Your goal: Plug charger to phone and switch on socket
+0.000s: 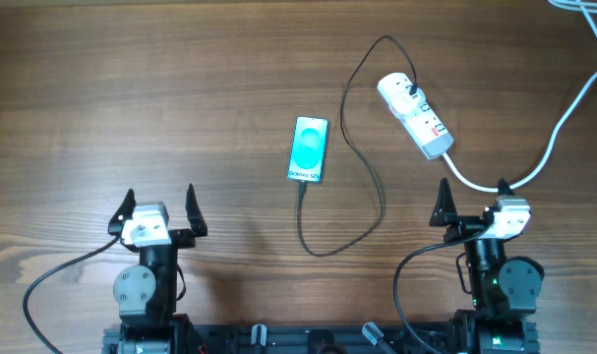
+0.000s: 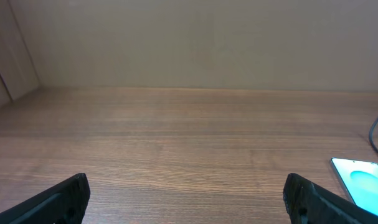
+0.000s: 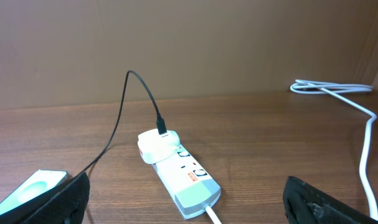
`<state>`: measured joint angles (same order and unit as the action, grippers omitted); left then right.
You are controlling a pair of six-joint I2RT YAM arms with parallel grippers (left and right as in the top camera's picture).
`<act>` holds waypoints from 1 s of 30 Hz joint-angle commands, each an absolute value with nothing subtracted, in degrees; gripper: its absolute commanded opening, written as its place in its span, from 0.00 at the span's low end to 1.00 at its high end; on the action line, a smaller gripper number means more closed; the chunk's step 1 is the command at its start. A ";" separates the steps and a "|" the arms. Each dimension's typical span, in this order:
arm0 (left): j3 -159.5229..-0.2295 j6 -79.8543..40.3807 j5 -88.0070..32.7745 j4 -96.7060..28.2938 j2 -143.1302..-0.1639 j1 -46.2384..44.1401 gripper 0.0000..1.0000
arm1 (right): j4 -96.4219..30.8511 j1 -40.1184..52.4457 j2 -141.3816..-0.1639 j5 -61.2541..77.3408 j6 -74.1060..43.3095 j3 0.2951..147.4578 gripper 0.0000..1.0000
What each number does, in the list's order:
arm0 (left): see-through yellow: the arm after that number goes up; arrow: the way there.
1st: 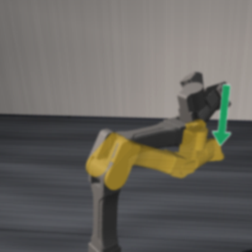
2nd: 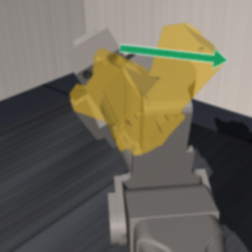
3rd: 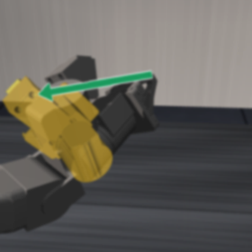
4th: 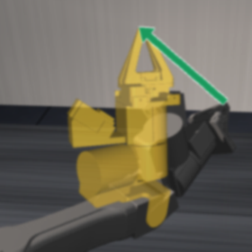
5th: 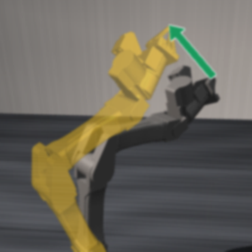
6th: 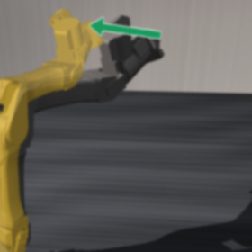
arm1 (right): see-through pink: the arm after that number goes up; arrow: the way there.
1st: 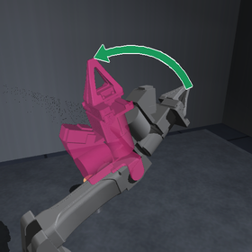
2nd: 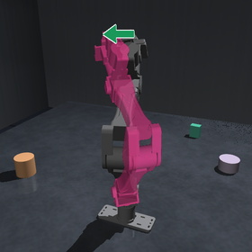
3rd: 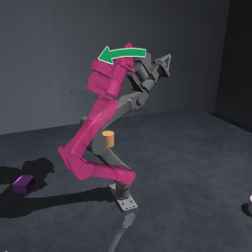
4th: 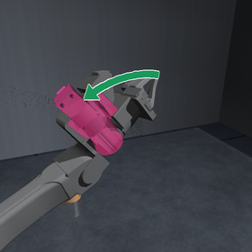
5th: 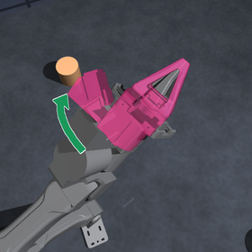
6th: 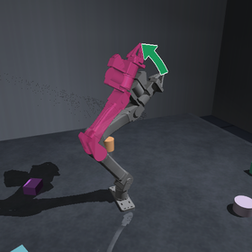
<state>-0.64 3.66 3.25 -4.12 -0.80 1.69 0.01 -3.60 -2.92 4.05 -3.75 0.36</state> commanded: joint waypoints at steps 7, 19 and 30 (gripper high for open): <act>-0.32 2.57 4.58 -3.88 -0.16 2.20 1.00 | 0.16 -3.88 -2.42 4.56 -3.16 0.30 1.00; -0.32 2.55 4.56 -3.88 -0.16 2.20 1.00 | 0.16 -3.88 -2.42 4.54 -3.18 0.30 1.00; -0.32 2.55 4.58 -3.88 -0.16 2.20 1.00 | 0.16 -3.88 -2.42 4.54 -3.14 0.30 1.00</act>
